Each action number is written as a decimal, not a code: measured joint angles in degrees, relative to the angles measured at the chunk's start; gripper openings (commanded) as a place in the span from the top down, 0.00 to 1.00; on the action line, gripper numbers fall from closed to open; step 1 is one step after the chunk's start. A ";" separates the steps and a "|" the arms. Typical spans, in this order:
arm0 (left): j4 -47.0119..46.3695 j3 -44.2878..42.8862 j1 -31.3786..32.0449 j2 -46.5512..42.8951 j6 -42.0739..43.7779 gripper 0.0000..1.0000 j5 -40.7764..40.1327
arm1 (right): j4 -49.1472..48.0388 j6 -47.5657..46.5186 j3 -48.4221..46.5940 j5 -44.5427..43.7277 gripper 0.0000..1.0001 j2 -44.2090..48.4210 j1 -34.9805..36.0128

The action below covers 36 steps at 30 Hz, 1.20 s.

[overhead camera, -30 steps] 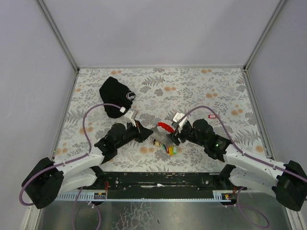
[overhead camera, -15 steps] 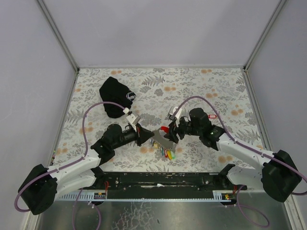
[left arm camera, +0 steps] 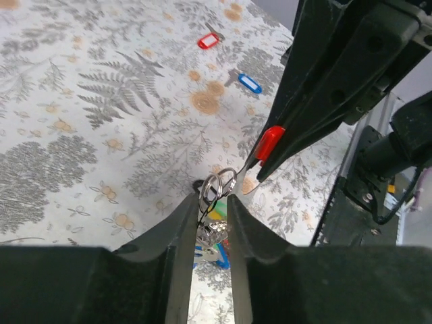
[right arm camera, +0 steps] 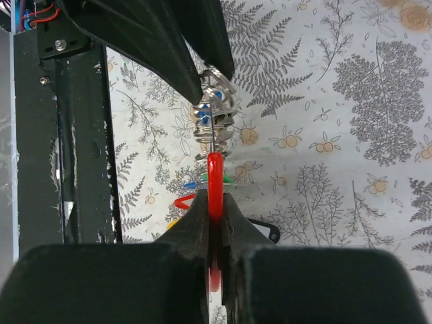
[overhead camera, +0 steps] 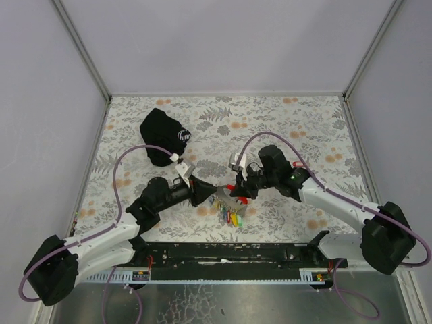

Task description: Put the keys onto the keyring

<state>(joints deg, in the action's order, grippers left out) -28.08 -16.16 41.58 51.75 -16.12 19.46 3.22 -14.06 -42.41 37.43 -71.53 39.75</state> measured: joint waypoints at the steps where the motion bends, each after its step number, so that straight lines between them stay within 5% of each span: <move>1: -0.02 0.00 0.07 -0.33 -0.04 0.66 -0.70 | 1.81 -0.61 -1.20 0.66 1.00 -0.24 0.07; 6: 0.00 0.02 0.07 -3.04 -1.57 0.45 -4.31 | 10.25 -4.85 -8.63 -1.05 1.00 -3.28 0.07; 19: 2.05 0.33 -0.11 -3.10 -9.75 0.24 -13.77 | 32.11 -12.83 -27.08 -14.95 1.00 -13.44 1.92; 29: 2.23 -2.67 -0.74 6.88 -12.55 0.24 -14.71 | 35.15 -13.99 -27.71 -18.18 1.00 -13.92 6.62; 36: 2.54 -2.89 -2.86 7.19 -16.83 0.37 -15.47 | 34.23 -14.03 -27.71 -20.61 1.00 -13.84 6.99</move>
<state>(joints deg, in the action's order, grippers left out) -25.54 -19.05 38.72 58.94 -32.95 3.99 37.45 -28.10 -70.13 16.82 -85.36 46.74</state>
